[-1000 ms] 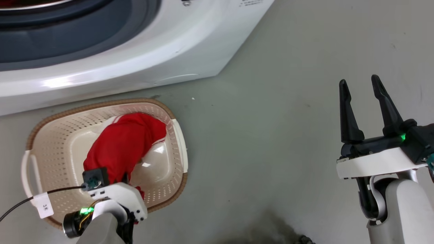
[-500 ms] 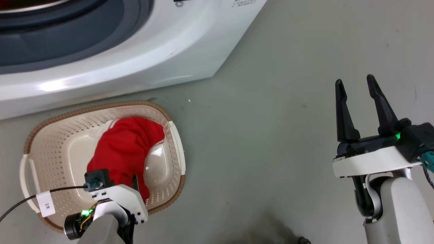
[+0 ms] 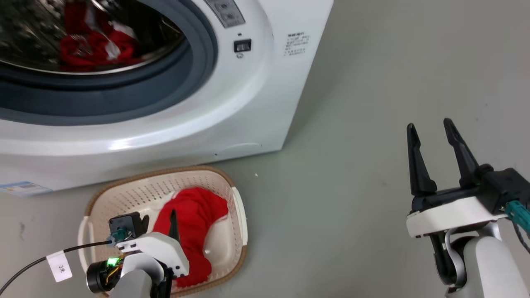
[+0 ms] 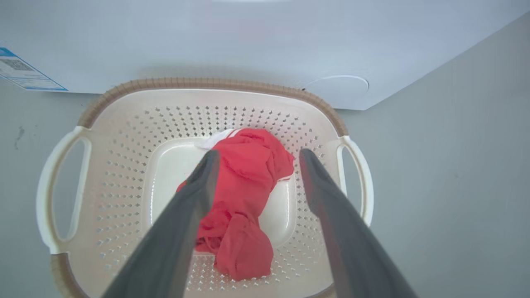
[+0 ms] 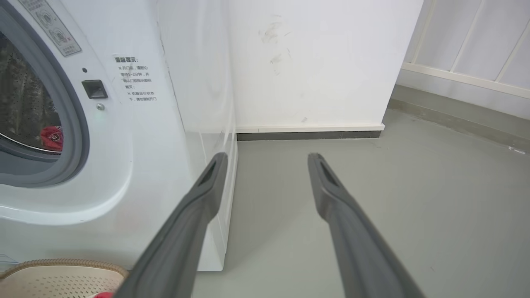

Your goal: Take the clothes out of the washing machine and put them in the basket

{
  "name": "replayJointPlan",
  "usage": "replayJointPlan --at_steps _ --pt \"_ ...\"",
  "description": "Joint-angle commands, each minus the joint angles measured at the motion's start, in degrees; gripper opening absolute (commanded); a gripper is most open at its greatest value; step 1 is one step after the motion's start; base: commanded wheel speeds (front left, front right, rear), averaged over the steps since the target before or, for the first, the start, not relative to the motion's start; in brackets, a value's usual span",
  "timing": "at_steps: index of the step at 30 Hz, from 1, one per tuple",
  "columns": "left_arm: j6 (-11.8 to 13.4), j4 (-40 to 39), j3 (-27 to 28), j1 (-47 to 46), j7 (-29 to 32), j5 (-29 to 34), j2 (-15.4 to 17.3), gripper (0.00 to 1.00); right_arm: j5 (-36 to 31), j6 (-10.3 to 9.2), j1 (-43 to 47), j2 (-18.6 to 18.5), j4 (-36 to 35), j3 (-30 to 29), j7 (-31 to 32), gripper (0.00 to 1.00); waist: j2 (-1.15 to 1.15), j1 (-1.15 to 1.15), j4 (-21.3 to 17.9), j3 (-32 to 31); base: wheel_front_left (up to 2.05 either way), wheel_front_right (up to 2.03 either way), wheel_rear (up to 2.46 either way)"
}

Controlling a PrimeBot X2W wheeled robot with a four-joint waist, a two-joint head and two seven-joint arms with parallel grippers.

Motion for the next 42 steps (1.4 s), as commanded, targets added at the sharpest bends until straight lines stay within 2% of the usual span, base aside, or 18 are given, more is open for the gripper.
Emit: replayJointPlan --at_steps 1,12,18,22,28,34,42 --pt "0.3 -2.8 0.7 1.7 -0.1 0.8 -0.3 1.00 -0.2 -0.04 1.3 0.0 -0.5 -0.1 0.6 1.00 0.00 0.00 2.0 -3.9 0.00 0.00 0.00" --pt "-0.7 -23.0 3.7 8.3 -0.1 6.4 -1.6 1.00 -1.7 -0.04 5.7 0.0 -3.0 -0.9 3.7 1.00 0.00 0.00 5.4 -10.3 0.00 0.00 0.00" --pt "-1.0 -33.4 4.5 10.7 -0.1 8.6 -1.9 1.00 -2.0 -0.04 7.1 0.0 -4.4 -1.2 5.0 1.00 0.00 0.00 6.4 -11.8 0.00 0.00 0.00" --pt "-0.9 -37.6 4.6 10.8 -0.1 10.3 -1.6 1.00 -1.4 -0.04 7.7 0.0 -5.1 -0.6 5.6 1.00 0.00 0.00 6.2 -12.1 0.00 0.00 0.00" --pt "-1.6 -38.4 5.2 5.4 -0.1 11.0 1.0 1.00 -0.4 -0.04 7.1 0.0 -5.9 -0.2 5.4 1.00 0.00 0.00 4.4 -9.9 0.00 0.00 0.00" --pt "-2.2 -35.5 5.3 -3.8 3.6 11.9 5.8 1.00 1.3 -0.04 5.4 0.0 -4.5 0.3 3.9 1.00 0.00 0.00 0.7 -6.0 0.00 0.00 0.00" --pt "-2.8 -31.1 5.1 -14.3 8.8 12.8 10.6 1.00 3.8 -0.04 3.1 0.0 -1.9 1.1 1.3 1.00 0.00 0.00 -3.3 -0.1 0.00 0.00 0.00"
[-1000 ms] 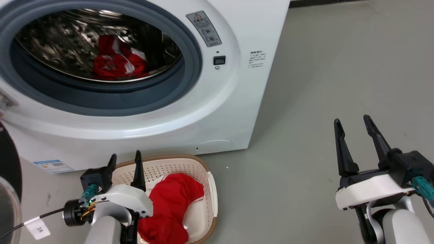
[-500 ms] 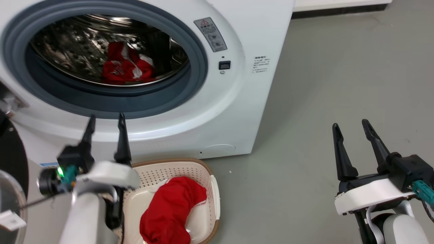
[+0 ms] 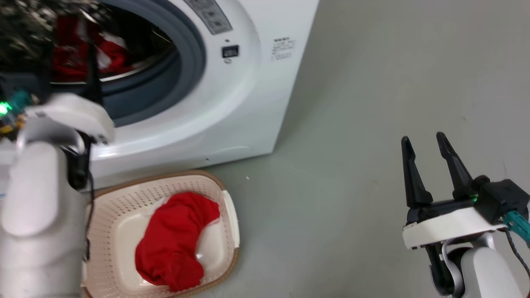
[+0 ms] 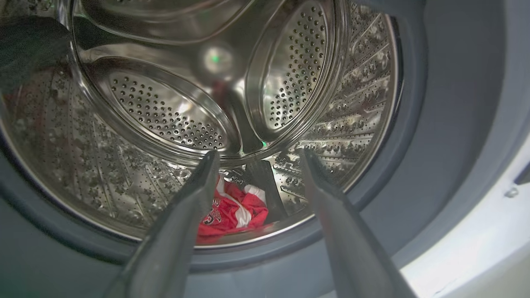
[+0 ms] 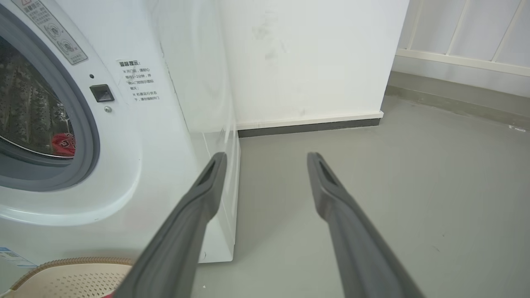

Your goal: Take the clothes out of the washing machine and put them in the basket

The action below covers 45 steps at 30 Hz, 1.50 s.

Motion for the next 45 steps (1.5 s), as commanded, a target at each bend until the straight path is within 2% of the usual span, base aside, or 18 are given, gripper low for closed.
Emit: replayJointPlan --at_steps 1,10,20,30,37,45 --pt "-0.2 0.9 0.2 -2.2 0.7 0.3 1.1 1.00 0.7 -0.04 -1.2 0.1 0.6 0.4 -0.7 1.00 0.00 0.00 -2.9 3.4 0.00 0.00 0.00" --pt "-1.2 7.0 -0.6 -14.4 8.1 2.3 9.0 1.00 4.2 -0.04 -5.7 0.1 4.7 2.1 -3.9 1.00 0.00 0.00 -7.9 11.5 0.00 0.00 0.00" --pt "-3.0 10.5 -3.8 -26.5 21.0 5.3 19.3 1.00 8.5 -0.04 -9.2 0.1 7.2 5.0 -4.9 1.00 0.00 0.00 -12.9 18.3 0.00 0.00 0.00" --pt "-3.9 11.1 -8.3 -35.0 37.1 4.4 25.4 1.00 10.7 -0.04 -10.1 0.1 6.5 6.5 -4.8 1.00 0.00 0.00 -15.7 22.8 0.00 0.00 0.00" --pt "-3.9 9.5 -11.2 -37.3 48.2 2.9 29.0 1.00 11.7 -0.04 -10.7 0.1 6.5 7.4 -4.8 1.00 0.00 0.00 -16.9 25.2 0.00 0.00 0.00" --pt "-4.0 9.2 -12.9 -37.4 54.5 0.6 31.3 1.00 12.2 -0.04 -11.2 0.1 6.0 7.8 -4.8 1.00 0.00 0.00 -17.0 27.0 0.00 0.00 0.00"
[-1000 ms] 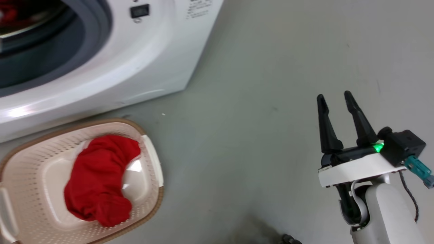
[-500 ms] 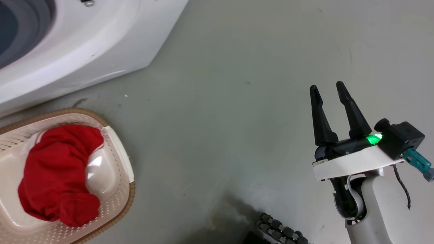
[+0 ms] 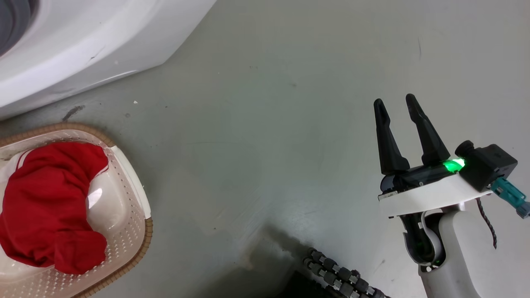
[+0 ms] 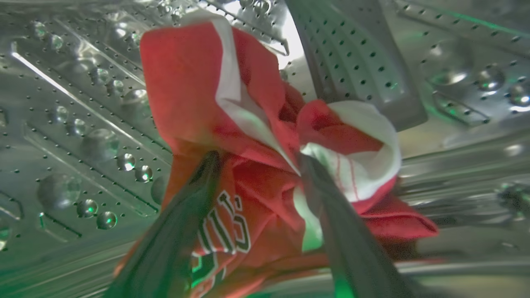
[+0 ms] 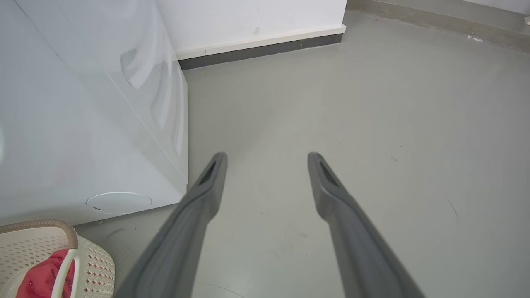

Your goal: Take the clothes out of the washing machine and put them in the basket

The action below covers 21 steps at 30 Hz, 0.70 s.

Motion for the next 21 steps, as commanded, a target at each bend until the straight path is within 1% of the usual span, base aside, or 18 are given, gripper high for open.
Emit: replayJointPlan --at_steps 1,6,7,8,9,10,13,16,19,21 --pt "-0.1 0.2 -0.4 -0.5 0.4 -0.5 0.5 1.00 0.1 -0.04 -0.9 0.1 -0.3 0.0 -0.1 1.00 0.00 -0.01 0.0 0.4 0.00 0.00 0.00" --pt "-0.1 1.2 -1.0 -1.3 1.5 -1.1 0.5 1.00 0.4 -0.04 -0.8 0.0 -0.4 -0.1 -0.1 1.00 0.00 -0.01 0.0 0.8 0.00 0.00 0.00" --pt "-0.1 1.4 -1.1 -1.3 1.5 -1.2 0.5 0.82 0.4 -0.04 -0.8 0.1 -0.5 -0.1 -0.1 1.00 0.00 -0.01 0.0 0.9 0.00 0.00 0.00" --pt "0.2 1.4 -1.2 -1.4 1.1 -1.1 0.5 0.44 0.4 -0.04 -0.8 0.1 -0.5 -0.2 -0.1 1.00 0.00 -0.01 -0.1 0.9 0.00 0.00 0.00" --pt "0.4 1.4 -1.3 -1.4 0.5 -1.0 0.5 0.13 0.4 -0.04 -0.8 0.1 -0.5 -0.2 -0.1 1.00 0.00 -0.01 -0.1 0.9 0.00 0.00 0.00" --pt "0.4 1.6 -1.3 -1.4 0.2 -1.0 0.4 0.00 0.4 -0.04 -0.8 0.1 -0.5 -0.2 -0.1 1.00 0.00 -0.01 -0.1 0.8 0.00 0.00 0.00" --pt "0.9 2.0 -1.5 -1.7 -0.6 -1.2 0.2 0.00 0.5 -0.04 -0.9 0.1 -0.6 -0.3 -0.1 1.00 0.00 -0.01 -0.1 0.8 0.00 0.00 0.00" --pt "2.0 1.7 -1.4 -1.6 -3.1 -0.9 0.3 0.00 0.6 -0.04 -1.1 0.1 -0.7 -0.1 -0.1 1.00 0.00 -0.01 -0.1 0.7 0.00 0.00 0.00" --pt "3.5 1.0 -1.2 -1.4 -7.2 -0.4 0.5 0.00 0.7 -0.04 -1.5 0.1 -0.5 0.1 -0.1 1.00 0.00 -0.01 -0.3 0.3 0.00 0.00 0.00" --pt "4.0 0.7 -1.1 -1.0 -10.4 -0.1 0.7 0.00 0.6 -0.04 -1.7 0.1 -0.4 0.3 -0.1 1.00 0.00 -0.01 -0.4 -0.1 0.00 0.00 0.00"
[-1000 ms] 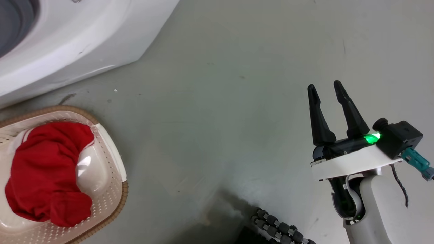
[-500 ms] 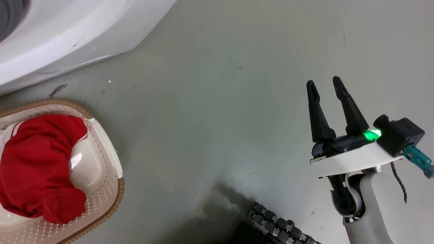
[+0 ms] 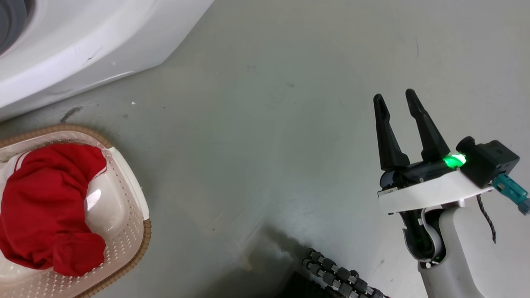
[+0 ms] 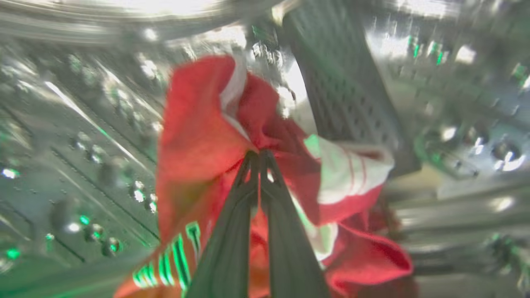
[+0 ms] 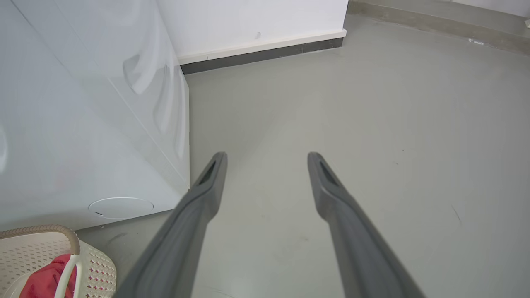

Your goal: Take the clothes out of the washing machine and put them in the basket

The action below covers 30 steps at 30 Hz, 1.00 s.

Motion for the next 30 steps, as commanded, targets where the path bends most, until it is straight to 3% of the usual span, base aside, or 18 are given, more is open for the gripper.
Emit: replayJointPlan --at_steps 1,16,30 --pt "0.8 -0.5 0.1 0.5 -3.5 0.4 0.3 0.00 0.0 -0.04 -1.2 0.1 0.1 0.0 -0.1 1.00 0.00 0.00 -0.1 -0.6 0.00 0.00 0.00" --pt "4.6 6.0 2.2 6.6 -29.6 -3.5 -5.3 0.00 -2.0 -0.04 0.2 0.0 0.9 -2.6 -0.1 1.00 0.00 0.00 2.2 -7.8 0.00 0.00 0.00" --pt "5.3 12.2 5.8 21.3 -47.7 -10.5 -12.1 0.00 -6.7 -0.04 5.0 0.0 2.2 -5.7 -0.1 1.00 0.00 0.00 5.9 -20.6 0.00 0.00 0.00"
